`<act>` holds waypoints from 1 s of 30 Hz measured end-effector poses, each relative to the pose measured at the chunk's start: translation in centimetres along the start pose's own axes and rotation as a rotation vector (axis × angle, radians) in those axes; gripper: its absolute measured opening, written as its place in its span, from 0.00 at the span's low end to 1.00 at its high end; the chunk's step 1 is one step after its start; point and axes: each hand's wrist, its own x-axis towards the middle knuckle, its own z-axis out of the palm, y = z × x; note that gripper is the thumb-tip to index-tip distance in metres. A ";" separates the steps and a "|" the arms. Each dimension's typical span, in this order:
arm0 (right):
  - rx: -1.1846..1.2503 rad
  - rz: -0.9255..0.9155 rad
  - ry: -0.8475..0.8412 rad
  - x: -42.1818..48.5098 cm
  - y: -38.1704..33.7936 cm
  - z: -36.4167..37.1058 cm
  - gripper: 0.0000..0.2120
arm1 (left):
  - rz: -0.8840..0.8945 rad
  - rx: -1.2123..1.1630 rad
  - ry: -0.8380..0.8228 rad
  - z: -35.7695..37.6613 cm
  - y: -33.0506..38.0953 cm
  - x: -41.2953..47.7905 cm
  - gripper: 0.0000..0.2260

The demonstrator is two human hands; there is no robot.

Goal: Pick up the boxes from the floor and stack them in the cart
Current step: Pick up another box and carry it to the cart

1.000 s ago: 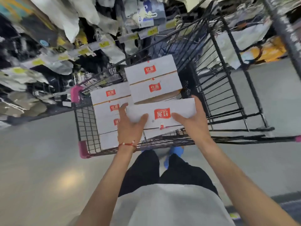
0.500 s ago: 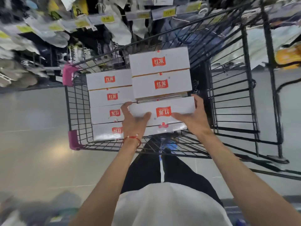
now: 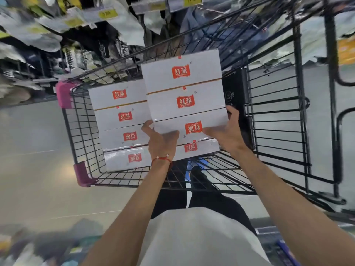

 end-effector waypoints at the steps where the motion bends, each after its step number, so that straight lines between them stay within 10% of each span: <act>1: -0.002 -0.005 0.005 0.0 0.0 0.1 0.54 | 0.000 0.005 0.003 -0.1 0.0 0.0 0.33; 30: -0.294 -0.235 -0.080 -8.9 1.8 -0.8 0.26 | 0.129 -0.282 -0.006 -4.2 -4.0 -8.9 0.34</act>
